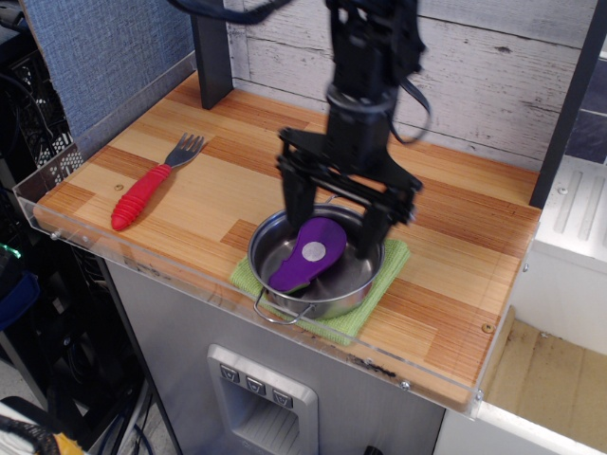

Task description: Move purple object between the fork and silve pot.

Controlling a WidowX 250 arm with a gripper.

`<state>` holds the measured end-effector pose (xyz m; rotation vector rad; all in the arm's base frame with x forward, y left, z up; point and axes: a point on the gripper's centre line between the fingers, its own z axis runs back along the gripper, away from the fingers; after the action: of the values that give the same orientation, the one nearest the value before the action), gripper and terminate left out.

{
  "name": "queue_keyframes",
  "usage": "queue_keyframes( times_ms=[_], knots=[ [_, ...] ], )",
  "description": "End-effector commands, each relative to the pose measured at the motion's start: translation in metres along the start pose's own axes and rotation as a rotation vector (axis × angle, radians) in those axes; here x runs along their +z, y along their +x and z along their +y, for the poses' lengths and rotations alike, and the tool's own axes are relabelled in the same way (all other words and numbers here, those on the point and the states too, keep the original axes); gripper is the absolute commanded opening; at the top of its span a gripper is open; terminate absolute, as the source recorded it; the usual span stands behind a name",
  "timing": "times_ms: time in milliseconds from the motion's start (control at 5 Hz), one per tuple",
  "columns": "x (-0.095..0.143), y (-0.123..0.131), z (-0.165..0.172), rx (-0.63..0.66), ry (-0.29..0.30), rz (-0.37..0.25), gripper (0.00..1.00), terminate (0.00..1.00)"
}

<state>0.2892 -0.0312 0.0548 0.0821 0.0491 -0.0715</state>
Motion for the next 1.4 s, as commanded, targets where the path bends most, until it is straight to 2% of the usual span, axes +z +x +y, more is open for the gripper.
queue_keyframes(
  times_ms=[0, 200, 600, 800, 1000, 1200],
  knots=[
    [-0.010, 0.000, 0.012, 0.008, 0.042, 0.010, 1.00, 0.00],
    [-0.026, -0.001, 0.016, 0.005, 0.071, 0.054, 1.00, 0.00],
    [-0.045, -0.002, 0.020, 0.004, 0.095, 0.096, 1.00, 0.00],
    [-0.042, -0.002, 0.020, -0.013, 0.101, 0.088, 0.00, 0.00],
    [-0.020, -0.004, 0.022, -0.009, 0.086, 0.041, 0.00, 0.00],
    [0.005, -0.005, 0.029, 0.003, 0.046, -0.024, 0.00, 0.00]
  ],
)
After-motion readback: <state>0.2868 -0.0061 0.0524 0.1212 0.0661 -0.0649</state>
